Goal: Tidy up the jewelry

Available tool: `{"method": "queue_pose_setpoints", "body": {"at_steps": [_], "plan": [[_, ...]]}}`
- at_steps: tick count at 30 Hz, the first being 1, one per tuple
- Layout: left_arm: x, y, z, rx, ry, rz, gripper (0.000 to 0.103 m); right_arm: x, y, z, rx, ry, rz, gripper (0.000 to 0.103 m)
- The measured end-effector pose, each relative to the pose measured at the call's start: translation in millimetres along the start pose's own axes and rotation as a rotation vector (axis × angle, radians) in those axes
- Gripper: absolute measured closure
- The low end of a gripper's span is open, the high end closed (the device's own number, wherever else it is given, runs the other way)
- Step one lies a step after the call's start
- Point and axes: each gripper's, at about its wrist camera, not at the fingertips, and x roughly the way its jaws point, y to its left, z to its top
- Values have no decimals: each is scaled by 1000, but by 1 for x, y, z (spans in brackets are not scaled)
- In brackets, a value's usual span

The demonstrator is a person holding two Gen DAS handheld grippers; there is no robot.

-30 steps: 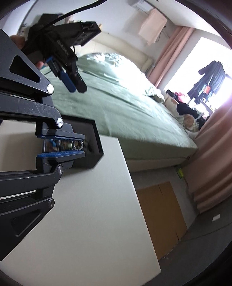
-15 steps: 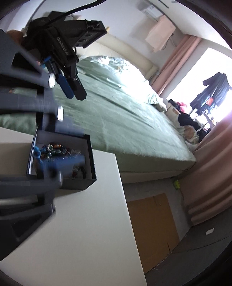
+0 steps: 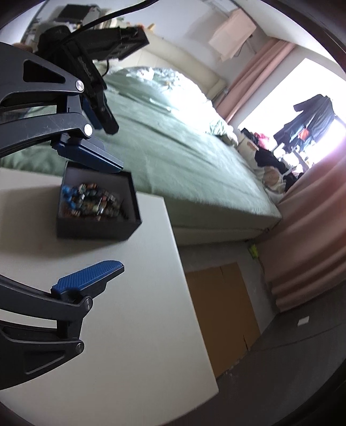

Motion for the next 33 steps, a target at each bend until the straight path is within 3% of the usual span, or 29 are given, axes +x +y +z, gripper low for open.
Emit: {"method": "queue_pose_setpoints", "body": {"at_steps": [5, 8, 11, 20, 27, 30, 33], "plan": [[-13, -20, -12, 50, -43, -1, 11, -20, -16, -5, 8, 12, -80, 34], [-20, -33, -19, 80, -66, 5, 10, -33, -19, -3, 1, -1, -103, 34], [-27, -49, -31, 145, -91, 59, 9, -46, -22, -3, -4, -11, -116, 34], [-29, -78, -66, 236, -79, 54, 0, -76, -37, -5, 2, -19, -188, 33], [-38, -90, -83, 280, -116, 53, 0, -88, -44, -12, -6, -20, -246, 16], [-38, -93, -88, 298, -121, 64, 0, -92, -40, -13, -30, -35, -273, 0], [-42, -94, -90, 308, -149, 65, 0, -97, -39, -17, -43, -52, -292, 0]]}}
